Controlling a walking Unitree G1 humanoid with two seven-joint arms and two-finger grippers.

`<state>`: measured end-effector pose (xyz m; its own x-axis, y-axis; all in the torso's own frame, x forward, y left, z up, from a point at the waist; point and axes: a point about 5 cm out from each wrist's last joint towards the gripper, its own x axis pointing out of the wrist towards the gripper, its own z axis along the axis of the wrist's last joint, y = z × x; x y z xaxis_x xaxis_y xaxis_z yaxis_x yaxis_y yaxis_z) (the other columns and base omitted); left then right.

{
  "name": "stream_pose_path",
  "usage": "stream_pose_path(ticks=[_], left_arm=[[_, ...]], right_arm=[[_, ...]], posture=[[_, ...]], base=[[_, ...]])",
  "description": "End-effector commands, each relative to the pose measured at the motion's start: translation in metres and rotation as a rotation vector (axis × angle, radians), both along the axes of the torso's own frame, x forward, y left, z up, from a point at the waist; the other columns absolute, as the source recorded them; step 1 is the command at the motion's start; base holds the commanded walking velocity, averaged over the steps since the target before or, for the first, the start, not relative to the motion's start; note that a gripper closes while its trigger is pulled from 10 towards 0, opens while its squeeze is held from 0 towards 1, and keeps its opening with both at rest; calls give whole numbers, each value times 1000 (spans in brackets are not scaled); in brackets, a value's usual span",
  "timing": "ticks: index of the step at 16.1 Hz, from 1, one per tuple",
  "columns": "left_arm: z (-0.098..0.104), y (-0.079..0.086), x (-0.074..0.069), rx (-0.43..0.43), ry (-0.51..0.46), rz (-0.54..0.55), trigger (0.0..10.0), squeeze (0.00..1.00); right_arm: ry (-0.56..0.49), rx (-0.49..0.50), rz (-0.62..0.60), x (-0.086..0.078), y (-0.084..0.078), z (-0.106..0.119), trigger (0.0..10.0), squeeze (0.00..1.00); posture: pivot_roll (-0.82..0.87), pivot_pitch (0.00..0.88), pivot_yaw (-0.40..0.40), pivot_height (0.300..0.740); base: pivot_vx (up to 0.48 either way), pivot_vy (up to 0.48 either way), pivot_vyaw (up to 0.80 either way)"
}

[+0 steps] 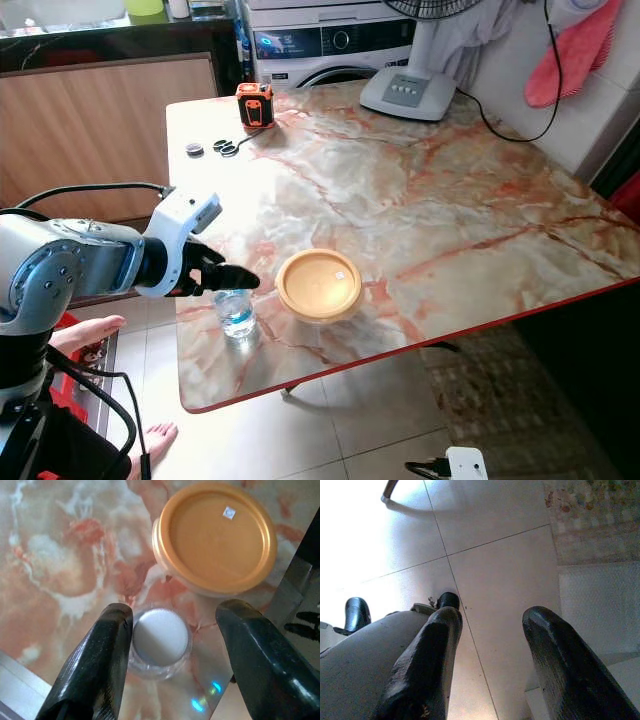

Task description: Restocking fridge

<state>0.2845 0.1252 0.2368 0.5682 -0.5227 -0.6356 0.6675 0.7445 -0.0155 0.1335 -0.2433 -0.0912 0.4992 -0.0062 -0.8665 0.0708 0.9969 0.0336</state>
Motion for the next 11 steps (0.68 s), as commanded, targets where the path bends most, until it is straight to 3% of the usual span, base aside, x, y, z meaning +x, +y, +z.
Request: stream_pose_path(ticks=[1,4,11], left_arm=[[-2,-1,-8,23,13,-47,10000,0],[-6,1,-14,49,31,-67,10000,0],[-6,5,-8,61,-6,-24,10000,0]], right_arm=[[15,-5,1,-3,-1,-1,10000,0],[16,-4,2,-3,-1,-1,10000,0],[16,-6,6,-3,-2,0,10000,0]], posture=[[173,42,-33,740],[175,47,-35,740],[175,55,-40,740]], base=[[0,0,0],[0,0,0],[0,0,0]])
